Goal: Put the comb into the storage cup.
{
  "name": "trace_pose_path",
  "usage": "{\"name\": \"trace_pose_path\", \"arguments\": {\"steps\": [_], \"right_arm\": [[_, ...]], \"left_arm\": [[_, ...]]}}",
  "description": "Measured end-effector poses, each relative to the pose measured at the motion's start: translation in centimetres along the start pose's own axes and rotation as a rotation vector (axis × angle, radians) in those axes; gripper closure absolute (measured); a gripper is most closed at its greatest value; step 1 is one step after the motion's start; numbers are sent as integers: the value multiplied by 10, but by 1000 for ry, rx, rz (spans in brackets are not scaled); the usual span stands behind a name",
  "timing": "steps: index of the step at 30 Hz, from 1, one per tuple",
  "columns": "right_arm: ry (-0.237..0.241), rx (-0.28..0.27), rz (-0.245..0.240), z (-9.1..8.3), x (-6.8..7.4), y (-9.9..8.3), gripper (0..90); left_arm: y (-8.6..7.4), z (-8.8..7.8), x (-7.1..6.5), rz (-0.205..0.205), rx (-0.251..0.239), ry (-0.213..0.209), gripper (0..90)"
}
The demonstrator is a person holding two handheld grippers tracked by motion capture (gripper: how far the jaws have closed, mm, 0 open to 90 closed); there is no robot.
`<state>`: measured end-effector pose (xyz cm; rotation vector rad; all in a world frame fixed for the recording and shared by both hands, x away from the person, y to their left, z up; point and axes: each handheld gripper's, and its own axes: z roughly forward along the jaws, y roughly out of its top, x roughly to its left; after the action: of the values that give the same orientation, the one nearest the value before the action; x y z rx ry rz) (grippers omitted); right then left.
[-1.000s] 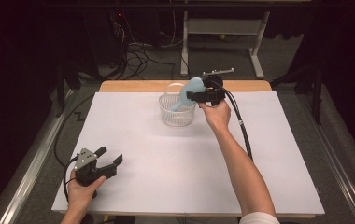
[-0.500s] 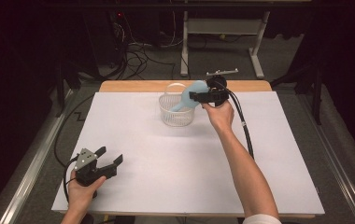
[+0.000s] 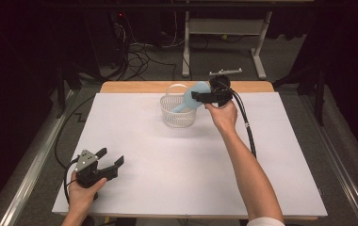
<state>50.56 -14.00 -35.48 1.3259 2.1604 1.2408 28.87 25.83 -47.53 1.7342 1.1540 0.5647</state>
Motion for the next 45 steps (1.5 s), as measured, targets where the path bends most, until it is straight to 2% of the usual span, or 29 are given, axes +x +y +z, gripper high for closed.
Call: {"name": "trace_pose_path", "arguments": {"steps": [12,20,29,35,45], "right_arm": [[-17,0,-15,-10,-3,1,278],[-22,-7,-8,-17,-8,-3,278],[-14,-32,-14,-28,-10,-6,283],[-15,-34,-36,-34,-9,-6,285],[-6,-52,-37,-42,-10,-10,285]], "left_arm": [[0,1,0,0,2,-2,236],[0,1,0,-1,1,-3,237],[0,1,0,-2,2,-1,236],[0,0,1,-4,-3,1,238],[0,0,0,-2,-2,2,238]]}}
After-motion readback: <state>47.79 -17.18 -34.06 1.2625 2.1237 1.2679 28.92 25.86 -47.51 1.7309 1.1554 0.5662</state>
